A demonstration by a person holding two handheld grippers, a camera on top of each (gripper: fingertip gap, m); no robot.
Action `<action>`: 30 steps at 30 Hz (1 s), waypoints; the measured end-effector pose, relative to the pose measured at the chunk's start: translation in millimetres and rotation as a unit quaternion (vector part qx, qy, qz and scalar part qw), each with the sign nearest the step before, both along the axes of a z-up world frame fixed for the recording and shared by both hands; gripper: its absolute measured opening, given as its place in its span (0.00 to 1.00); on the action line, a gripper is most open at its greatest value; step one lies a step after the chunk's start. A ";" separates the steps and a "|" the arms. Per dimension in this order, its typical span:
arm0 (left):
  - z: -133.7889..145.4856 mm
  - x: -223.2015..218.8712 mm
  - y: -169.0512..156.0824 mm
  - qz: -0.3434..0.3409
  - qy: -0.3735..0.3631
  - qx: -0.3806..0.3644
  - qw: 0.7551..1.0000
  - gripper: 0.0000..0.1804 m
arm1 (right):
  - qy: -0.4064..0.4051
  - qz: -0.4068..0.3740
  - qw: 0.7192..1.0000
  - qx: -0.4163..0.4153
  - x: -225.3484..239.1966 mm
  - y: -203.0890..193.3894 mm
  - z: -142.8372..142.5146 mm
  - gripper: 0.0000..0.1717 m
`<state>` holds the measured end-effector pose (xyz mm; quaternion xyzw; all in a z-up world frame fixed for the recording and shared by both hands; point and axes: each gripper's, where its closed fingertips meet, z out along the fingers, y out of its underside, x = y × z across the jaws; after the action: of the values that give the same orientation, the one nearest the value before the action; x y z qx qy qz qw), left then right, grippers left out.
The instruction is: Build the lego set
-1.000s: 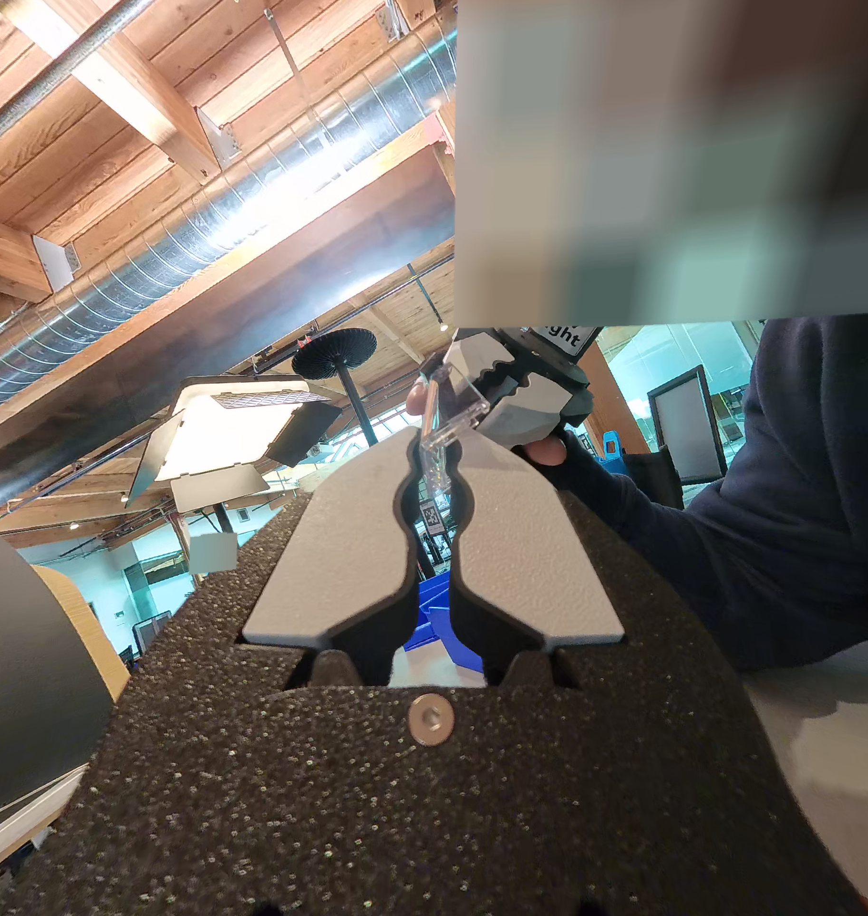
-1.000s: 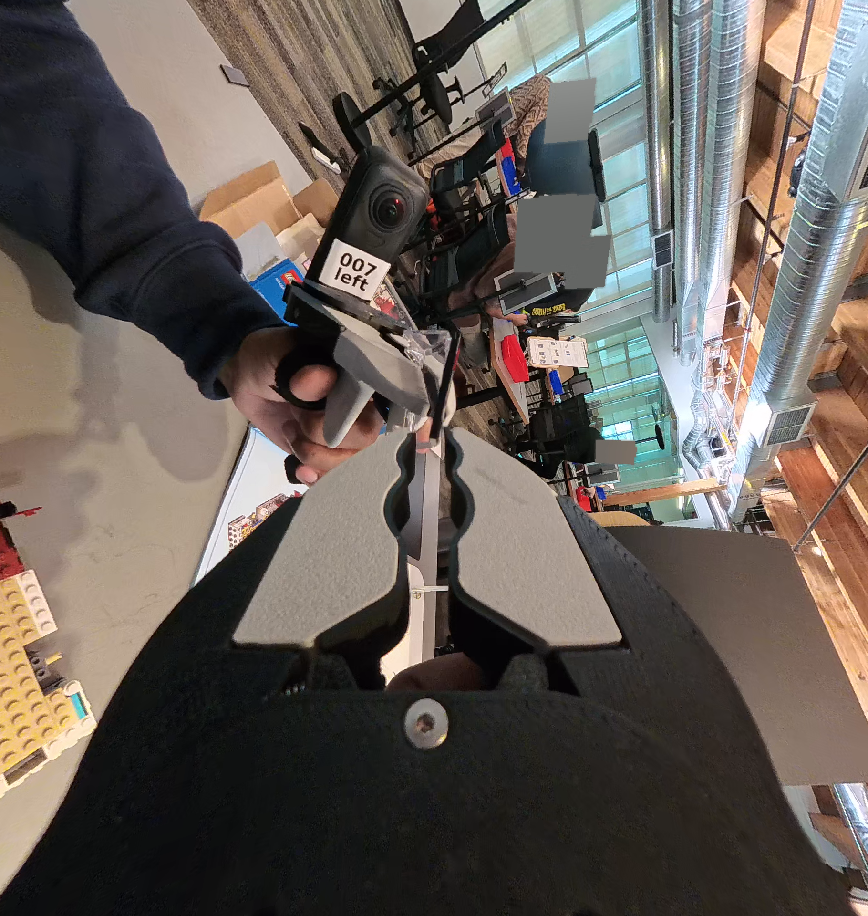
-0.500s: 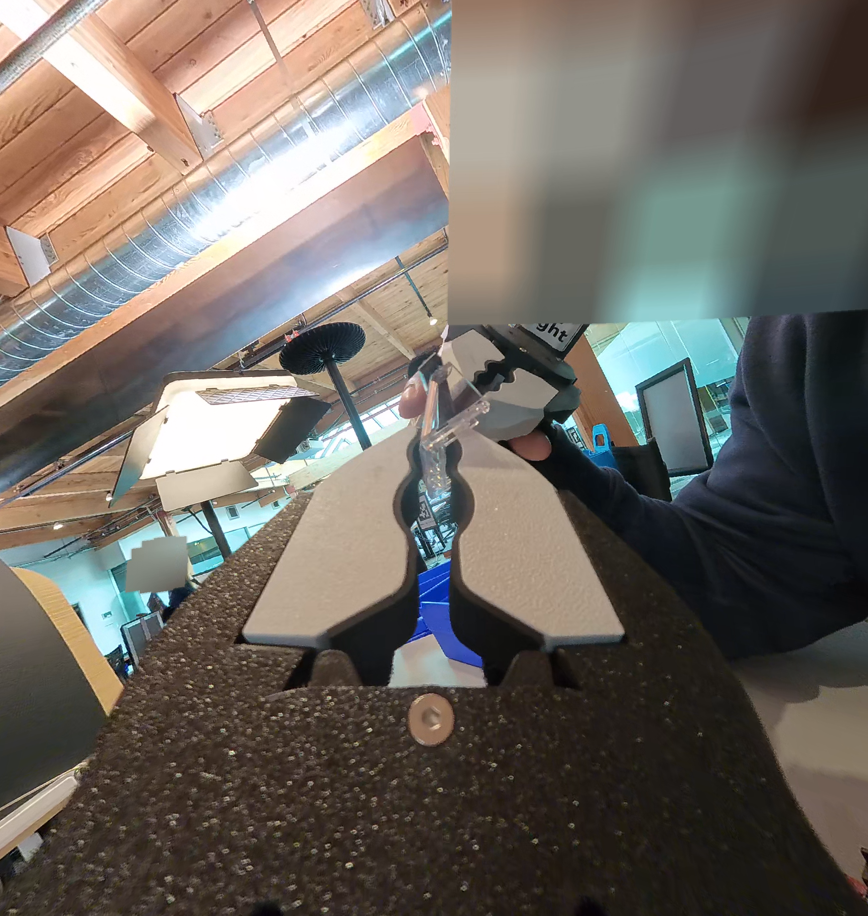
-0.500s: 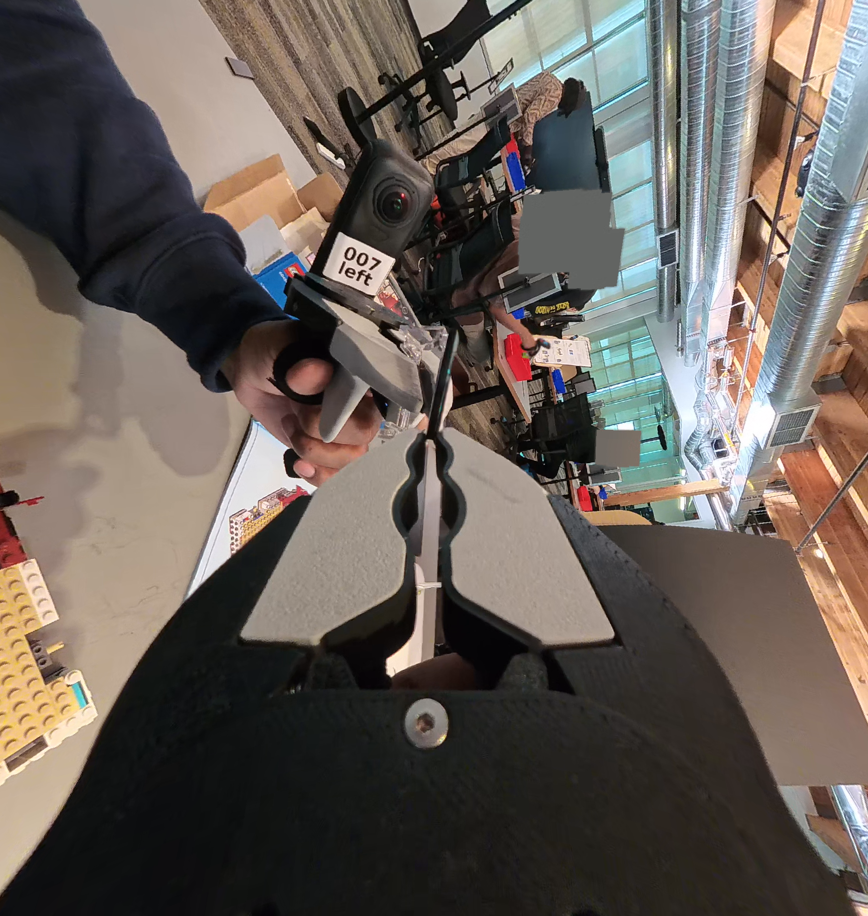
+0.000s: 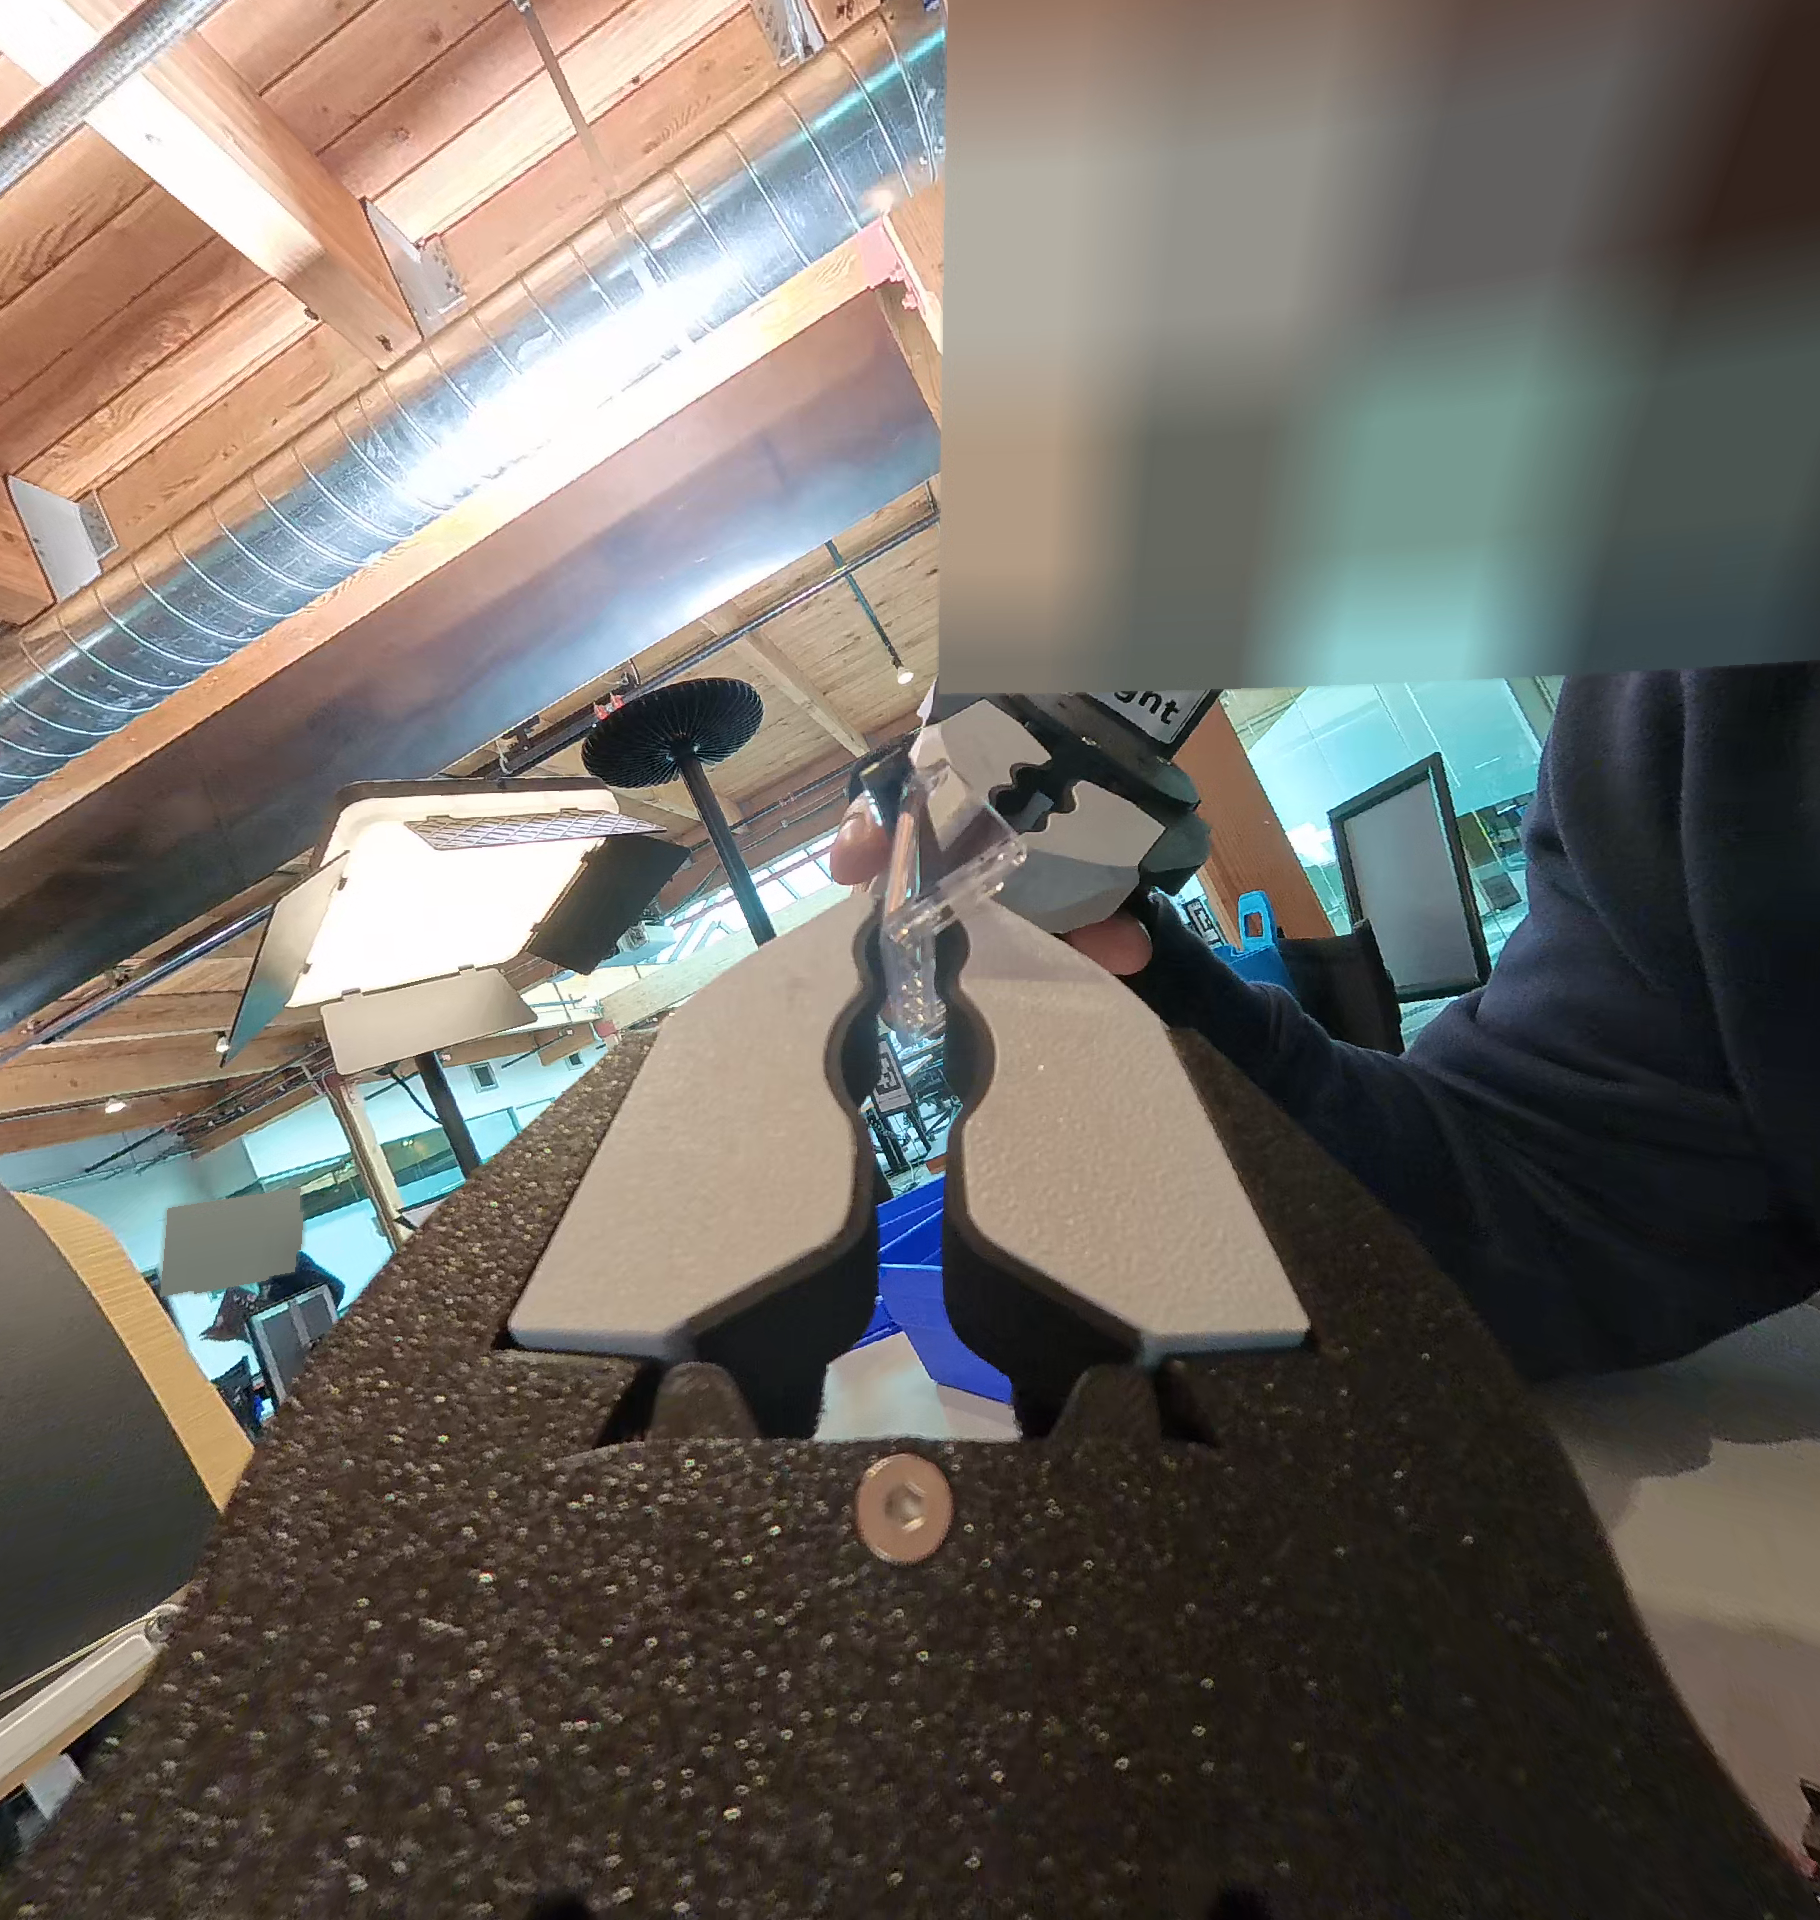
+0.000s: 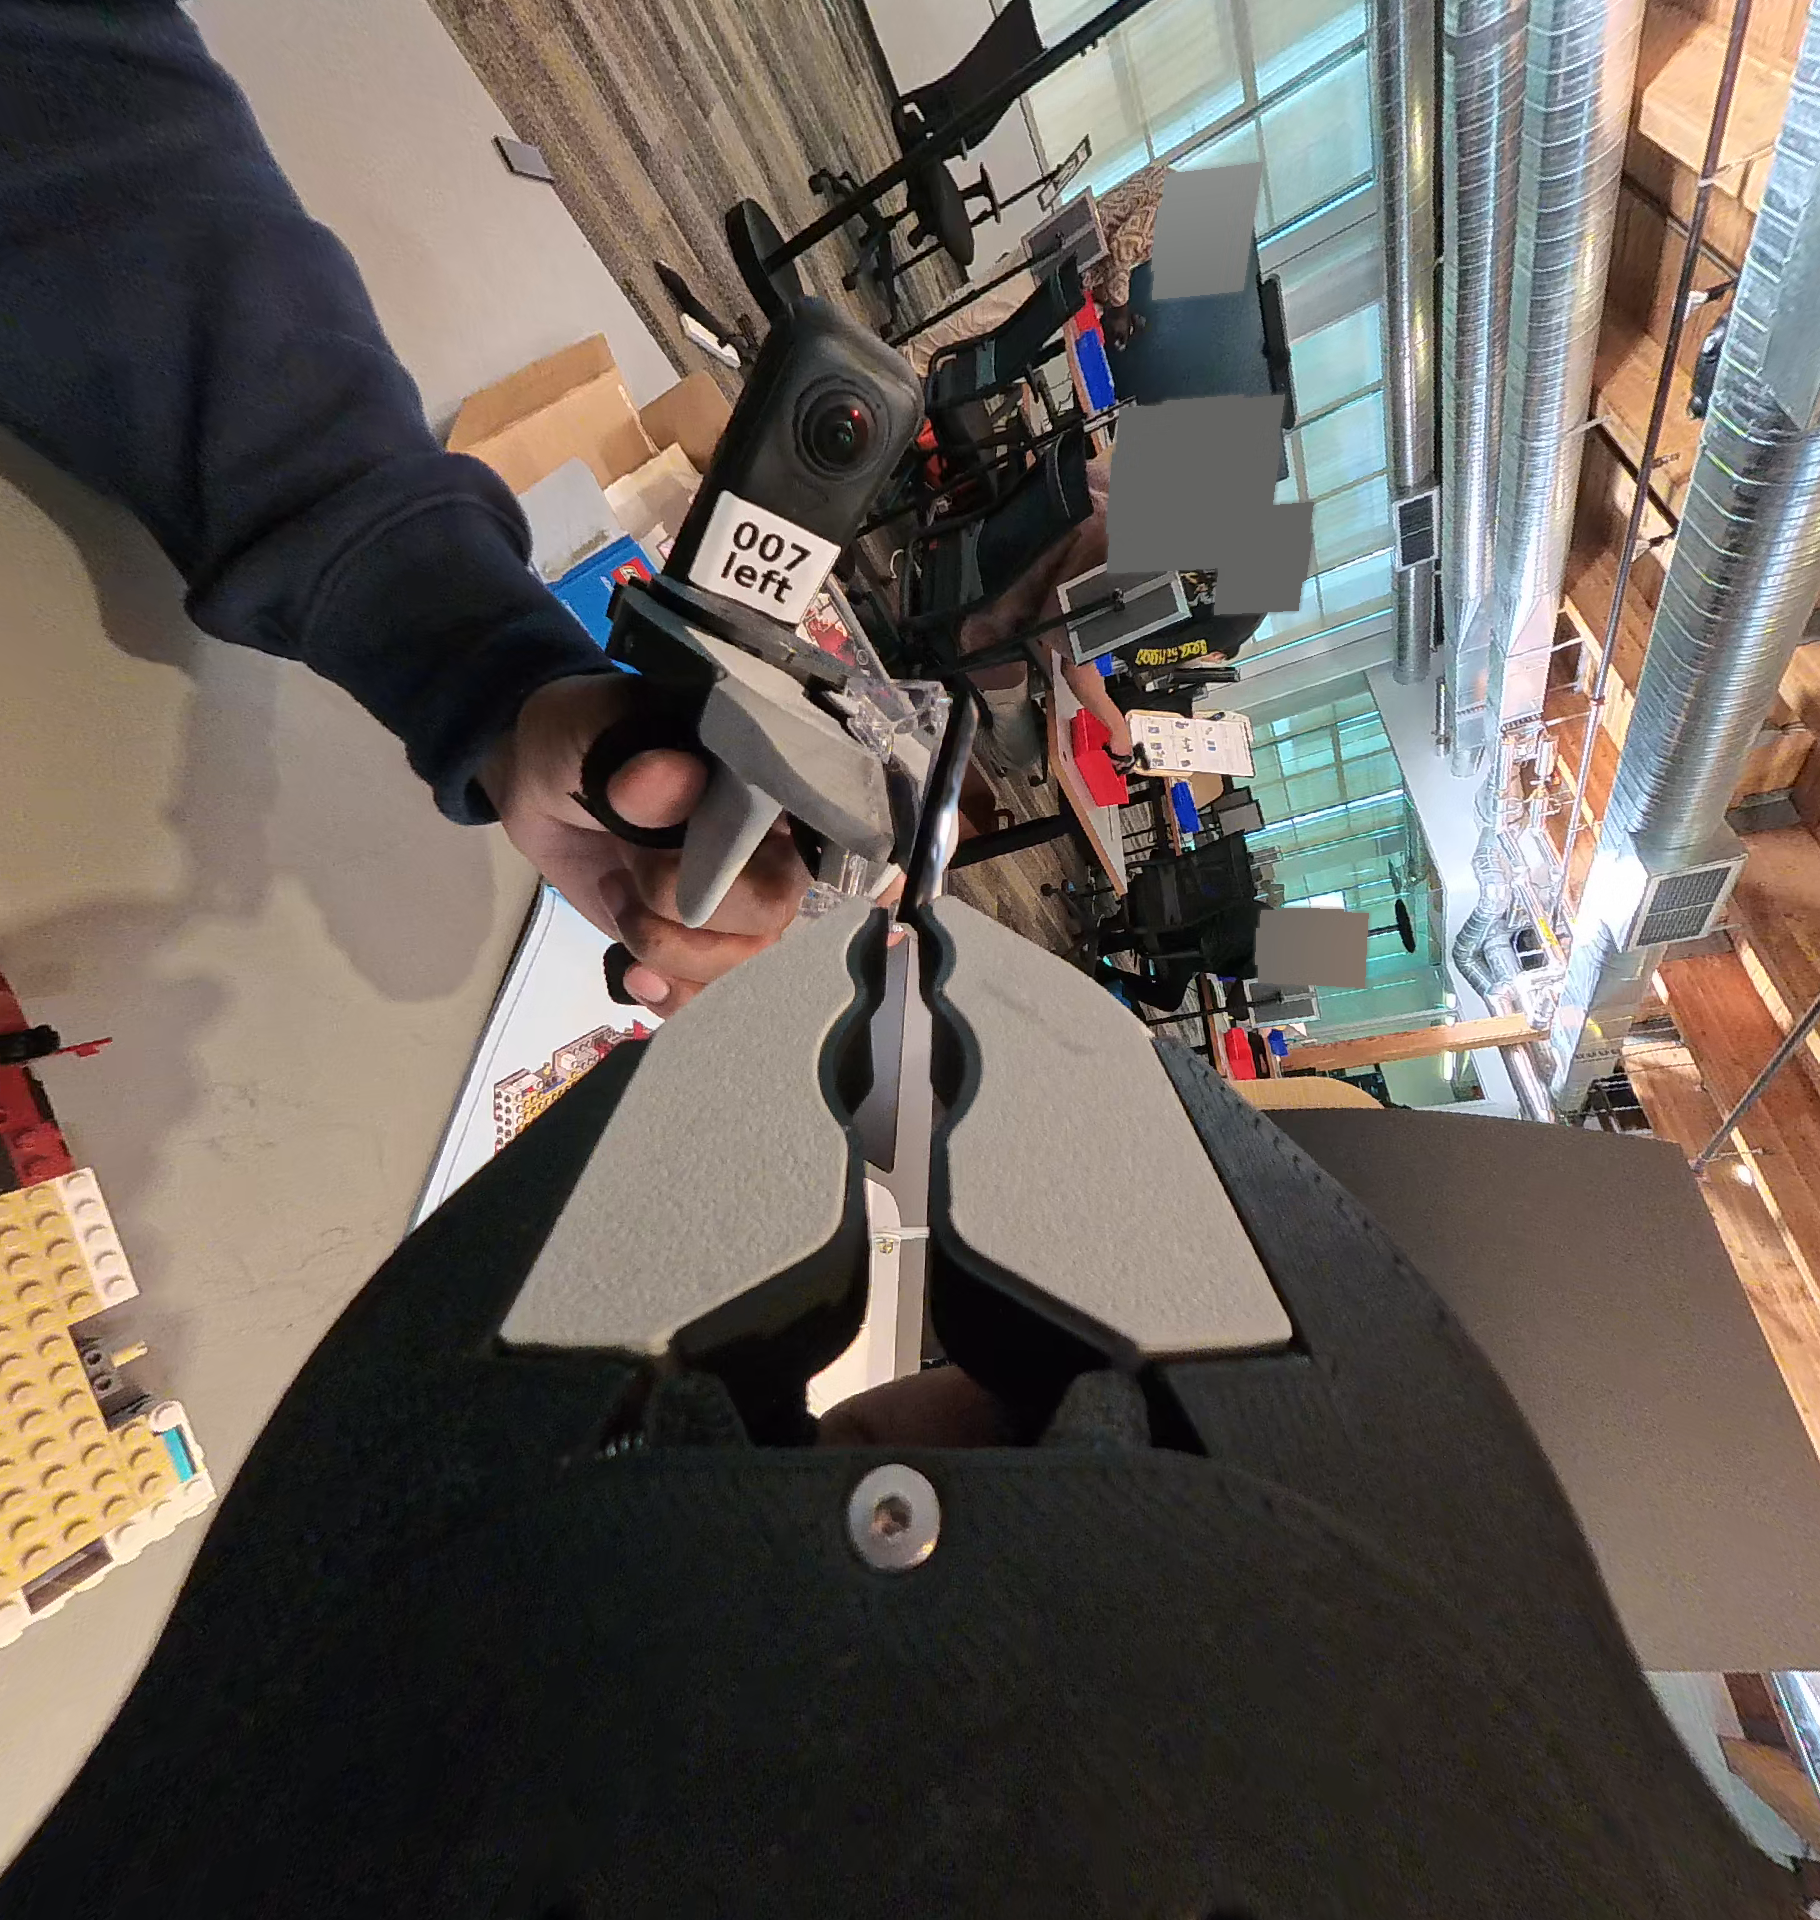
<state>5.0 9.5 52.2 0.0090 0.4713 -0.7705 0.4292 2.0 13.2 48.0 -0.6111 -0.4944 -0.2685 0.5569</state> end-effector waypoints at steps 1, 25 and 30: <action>0.0 0.0 0.1 0.000 0.000 0.000 1.000 0.04 | 0.000 0.000 1.000 0.000 0.2 0.1 0.0 0.03; 3.8 -1.2 2.4 -0.023 0.003 -0.021 1.000 0.04 | 0.031 0.040 0.999 0.000 -3.8 0.3 1.4 0.03; 3.2 -1.5 0.1 -0.028 0.005 -0.018 0.999 0.04 | 0.036 0.043 0.998 -0.004 -5.0 0.2 0.5 0.04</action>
<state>3.5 9.6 55.4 0.0106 0.4587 -0.7909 0.4049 -2.9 13.4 48.5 -0.6007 -0.5006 -0.2200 0.5832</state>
